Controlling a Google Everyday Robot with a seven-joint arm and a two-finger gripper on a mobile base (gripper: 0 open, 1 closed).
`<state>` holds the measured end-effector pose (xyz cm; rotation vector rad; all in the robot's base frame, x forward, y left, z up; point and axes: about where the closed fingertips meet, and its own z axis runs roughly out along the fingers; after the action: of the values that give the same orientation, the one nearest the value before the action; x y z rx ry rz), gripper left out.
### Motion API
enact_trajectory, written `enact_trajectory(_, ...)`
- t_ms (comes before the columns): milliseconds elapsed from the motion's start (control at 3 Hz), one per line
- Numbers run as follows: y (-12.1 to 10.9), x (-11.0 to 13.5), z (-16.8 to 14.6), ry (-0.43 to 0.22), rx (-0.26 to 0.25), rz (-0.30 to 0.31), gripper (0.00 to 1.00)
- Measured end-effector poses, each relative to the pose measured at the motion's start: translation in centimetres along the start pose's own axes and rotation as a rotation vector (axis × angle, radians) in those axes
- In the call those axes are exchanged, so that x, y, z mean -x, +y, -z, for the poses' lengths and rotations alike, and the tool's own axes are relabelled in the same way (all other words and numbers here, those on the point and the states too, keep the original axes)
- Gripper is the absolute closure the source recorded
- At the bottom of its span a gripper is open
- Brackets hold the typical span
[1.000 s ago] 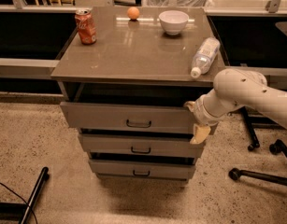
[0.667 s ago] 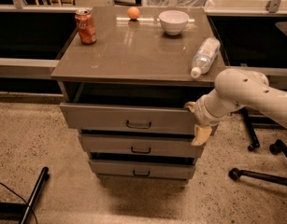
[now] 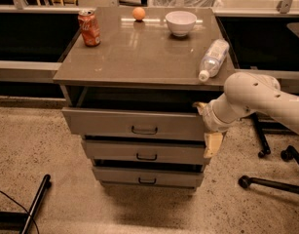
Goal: Open top drawer
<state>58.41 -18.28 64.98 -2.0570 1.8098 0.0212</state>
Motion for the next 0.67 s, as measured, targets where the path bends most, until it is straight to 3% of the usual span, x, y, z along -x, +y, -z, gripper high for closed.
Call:
enact_trajectory(333, 2.1, -0.1, 0.1, 0.062, 0.049, 0.008, 0.04)
enact_trajectory(667, 3.8, 0.5, 0.3, 0.110, 0.082, 0.041, 0.26)
